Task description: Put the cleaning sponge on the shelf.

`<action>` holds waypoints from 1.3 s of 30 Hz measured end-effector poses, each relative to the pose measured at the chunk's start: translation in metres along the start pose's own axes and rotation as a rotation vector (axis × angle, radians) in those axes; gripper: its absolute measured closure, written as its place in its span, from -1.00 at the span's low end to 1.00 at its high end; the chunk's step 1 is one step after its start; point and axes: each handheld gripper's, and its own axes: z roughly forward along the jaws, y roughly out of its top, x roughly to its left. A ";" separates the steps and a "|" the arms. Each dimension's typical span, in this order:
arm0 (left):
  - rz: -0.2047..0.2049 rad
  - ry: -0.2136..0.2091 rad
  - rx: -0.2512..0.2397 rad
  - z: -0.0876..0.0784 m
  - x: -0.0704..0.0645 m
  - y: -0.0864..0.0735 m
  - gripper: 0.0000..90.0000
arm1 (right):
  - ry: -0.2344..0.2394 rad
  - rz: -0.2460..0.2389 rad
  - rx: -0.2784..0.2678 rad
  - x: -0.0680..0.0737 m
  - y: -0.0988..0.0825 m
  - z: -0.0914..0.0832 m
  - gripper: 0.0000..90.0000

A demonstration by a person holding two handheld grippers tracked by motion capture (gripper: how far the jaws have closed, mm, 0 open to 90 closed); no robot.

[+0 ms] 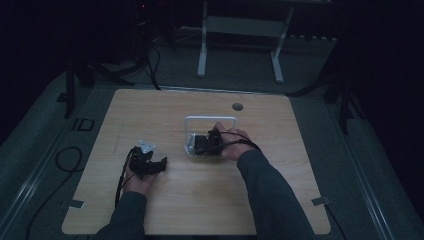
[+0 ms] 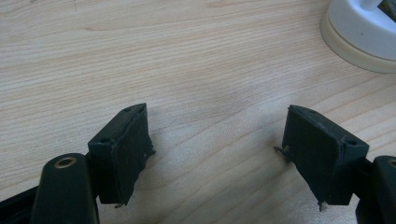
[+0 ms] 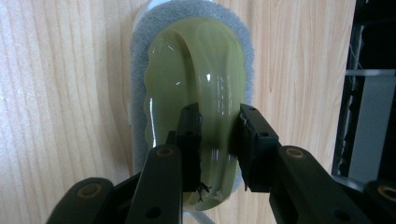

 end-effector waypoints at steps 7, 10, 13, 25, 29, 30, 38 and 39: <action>-0.002 0.000 0.000 0.000 0.000 0.000 -0.48 | -0.013 0.019 0.005 -0.002 -0.001 0.001 0.50; -0.001 0.000 0.000 0.000 0.000 0.000 -0.48 | -0.016 0.030 0.006 -0.003 -0.002 0.001 0.41; -0.002 0.000 0.000 0.000 0.000 0.000 -0.48 | -0.022 0.041 -0.006 -0.003 -0.002 0.000 0.33; -0.001 -0.001 0.001 0.000 0.000 0.000 -0.48 | -0.025 0.082 -0.079 -0.002 -0.005 -0.013 0.20; -0.001 -0.001 0.001 0.000 0.000 0.000 -0.48 | -0.010 0.121 -0.128 -0.003 -0.008 -0.020 0.24; -0.001 0.000 0.002 0.000 0.000 0.000 -0.48 | -0.004 0.133 -0.140 -0.003 -0.009 -0.022 0.25; -0.001 -0.001 0.001 0.000 0.000 0.000 -0.48 | 0.027 0.201 -0.228 0.003 -0.014 -0.038 0.35; -0.001 -0.001 0.001 0.000 0.000 0.000 -0.48 | 0.031 0.208 -0.237 0.003 -0.014 -0.039 0.36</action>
